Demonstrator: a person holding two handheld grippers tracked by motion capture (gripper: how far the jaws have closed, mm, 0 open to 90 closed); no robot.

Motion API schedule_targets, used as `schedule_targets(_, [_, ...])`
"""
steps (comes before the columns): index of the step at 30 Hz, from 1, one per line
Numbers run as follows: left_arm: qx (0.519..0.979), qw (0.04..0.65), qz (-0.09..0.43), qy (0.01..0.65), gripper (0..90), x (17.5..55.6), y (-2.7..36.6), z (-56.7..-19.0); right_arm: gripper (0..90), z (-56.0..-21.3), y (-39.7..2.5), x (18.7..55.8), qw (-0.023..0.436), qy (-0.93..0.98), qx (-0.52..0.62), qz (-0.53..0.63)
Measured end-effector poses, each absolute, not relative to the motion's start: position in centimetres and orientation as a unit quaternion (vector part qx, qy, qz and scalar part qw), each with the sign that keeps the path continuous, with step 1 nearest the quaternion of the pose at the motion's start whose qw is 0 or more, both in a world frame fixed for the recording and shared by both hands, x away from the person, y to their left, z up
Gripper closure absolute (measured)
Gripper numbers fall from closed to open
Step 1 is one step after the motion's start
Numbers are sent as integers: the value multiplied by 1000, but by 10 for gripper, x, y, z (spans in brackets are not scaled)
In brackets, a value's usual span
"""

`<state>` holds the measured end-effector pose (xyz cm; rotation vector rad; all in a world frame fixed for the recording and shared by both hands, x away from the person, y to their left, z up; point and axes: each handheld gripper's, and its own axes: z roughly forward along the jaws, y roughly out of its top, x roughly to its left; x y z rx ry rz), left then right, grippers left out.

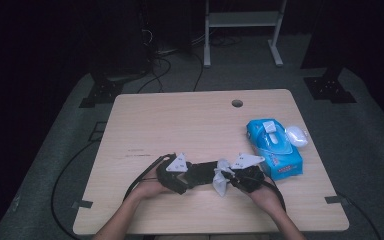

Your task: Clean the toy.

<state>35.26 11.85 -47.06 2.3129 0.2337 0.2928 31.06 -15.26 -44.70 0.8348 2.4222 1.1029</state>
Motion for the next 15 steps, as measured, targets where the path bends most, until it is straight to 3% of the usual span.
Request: schedule_targets(15, [905, 397, 112, 100, 241, 355, 120, -470, 798, -447, -149, 338, 183, 841, 331, 386])
